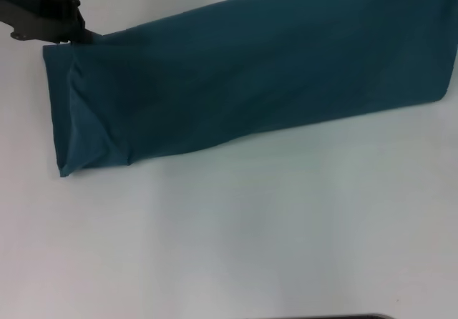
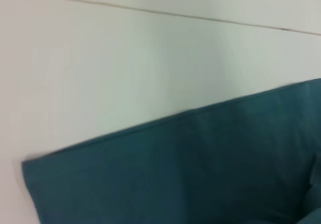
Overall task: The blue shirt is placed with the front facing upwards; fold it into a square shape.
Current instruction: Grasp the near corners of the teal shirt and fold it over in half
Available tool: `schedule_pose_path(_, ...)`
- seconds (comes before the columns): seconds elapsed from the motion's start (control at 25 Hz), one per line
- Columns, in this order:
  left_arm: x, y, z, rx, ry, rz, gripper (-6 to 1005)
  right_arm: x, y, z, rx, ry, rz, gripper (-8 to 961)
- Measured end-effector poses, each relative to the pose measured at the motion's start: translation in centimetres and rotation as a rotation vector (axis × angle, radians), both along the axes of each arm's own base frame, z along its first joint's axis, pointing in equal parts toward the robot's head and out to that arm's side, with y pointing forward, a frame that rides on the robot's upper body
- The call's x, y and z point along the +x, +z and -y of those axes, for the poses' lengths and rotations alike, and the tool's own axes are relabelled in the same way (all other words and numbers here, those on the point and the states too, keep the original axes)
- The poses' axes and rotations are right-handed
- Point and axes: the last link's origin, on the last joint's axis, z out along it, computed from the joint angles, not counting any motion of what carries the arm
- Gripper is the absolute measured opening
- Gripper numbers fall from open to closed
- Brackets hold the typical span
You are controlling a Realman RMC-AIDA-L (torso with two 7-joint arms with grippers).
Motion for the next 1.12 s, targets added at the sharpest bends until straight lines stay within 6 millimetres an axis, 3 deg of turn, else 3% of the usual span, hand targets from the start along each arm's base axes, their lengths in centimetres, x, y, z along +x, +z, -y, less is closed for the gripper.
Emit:
schedule_pose_path(0.24,-0.2,-1.3,-0.7,0.028,-0.009,-0.046,7,-0.7,-2.5,-1.8,0.034,0.046,0.130,38)
schedule_pose_path(0.72,0.1,-2.8,-1.9,0.111,-0.057,-0.074,7,-0.6,-7.0,-3.7,0.041,0.081,0.404,41)
schedule_pose_path(1.12,0.8,-2.6,-2.4,0.182,-0.054,-0.038,6,-1.5,-6.4,-5.1,0.122,0.075,0.434,44)
